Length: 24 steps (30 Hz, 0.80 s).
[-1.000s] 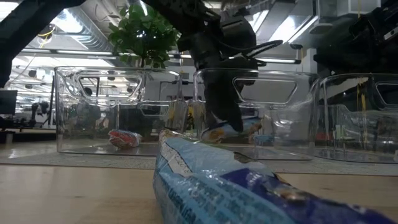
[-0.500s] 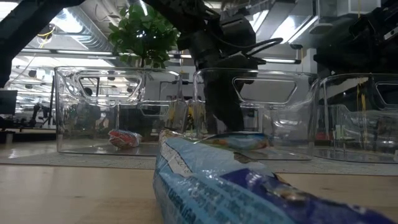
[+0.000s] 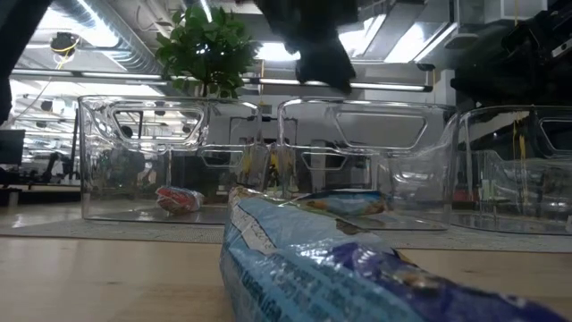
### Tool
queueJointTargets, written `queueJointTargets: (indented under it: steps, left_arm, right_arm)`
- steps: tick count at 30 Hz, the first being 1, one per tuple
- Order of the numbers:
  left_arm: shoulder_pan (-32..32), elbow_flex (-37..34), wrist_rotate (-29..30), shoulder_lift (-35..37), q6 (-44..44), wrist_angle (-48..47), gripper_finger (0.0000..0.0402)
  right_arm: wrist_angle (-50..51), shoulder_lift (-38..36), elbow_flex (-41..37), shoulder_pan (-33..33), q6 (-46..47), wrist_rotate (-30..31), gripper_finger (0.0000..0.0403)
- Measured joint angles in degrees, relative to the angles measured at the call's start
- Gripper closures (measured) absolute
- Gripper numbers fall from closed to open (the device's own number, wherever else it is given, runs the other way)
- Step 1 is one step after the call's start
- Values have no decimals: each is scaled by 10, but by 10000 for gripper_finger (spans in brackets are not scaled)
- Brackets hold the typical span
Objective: Pick and place Granola Bars by type
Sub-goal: Put the red granola bar into the left transparent bin
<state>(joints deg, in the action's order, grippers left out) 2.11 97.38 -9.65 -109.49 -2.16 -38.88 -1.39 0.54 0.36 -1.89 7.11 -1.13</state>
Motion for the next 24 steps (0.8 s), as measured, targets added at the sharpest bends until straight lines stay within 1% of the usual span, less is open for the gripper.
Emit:
queueJointTargets:
  steps: [3, 11, 18, 21, 24]
  left_arm:
    - [-13, 0, 25, 35, -35, -3, 252]
    - [-53, 0, 29, 131, -66, 1, 256]
    - [-100, 0, 42, 197, -42, -11, 256]
    - [-129, 0, 42, 216, -39, -31, 258]
    - [-163, 0, 42, 226, -27, -72, 261]
  right_arm:
    - [0, 0, 0, 0, 1, 0, 318]
    - [0, 0, 0, 0, 0, 0, 318]
    - [0, 0, 0, 0, 1, 0, 318]
    - [0, 0, 0, 0, 0, 0, 318]
    - [0, 0, 0, 0, 0, 0, 318]
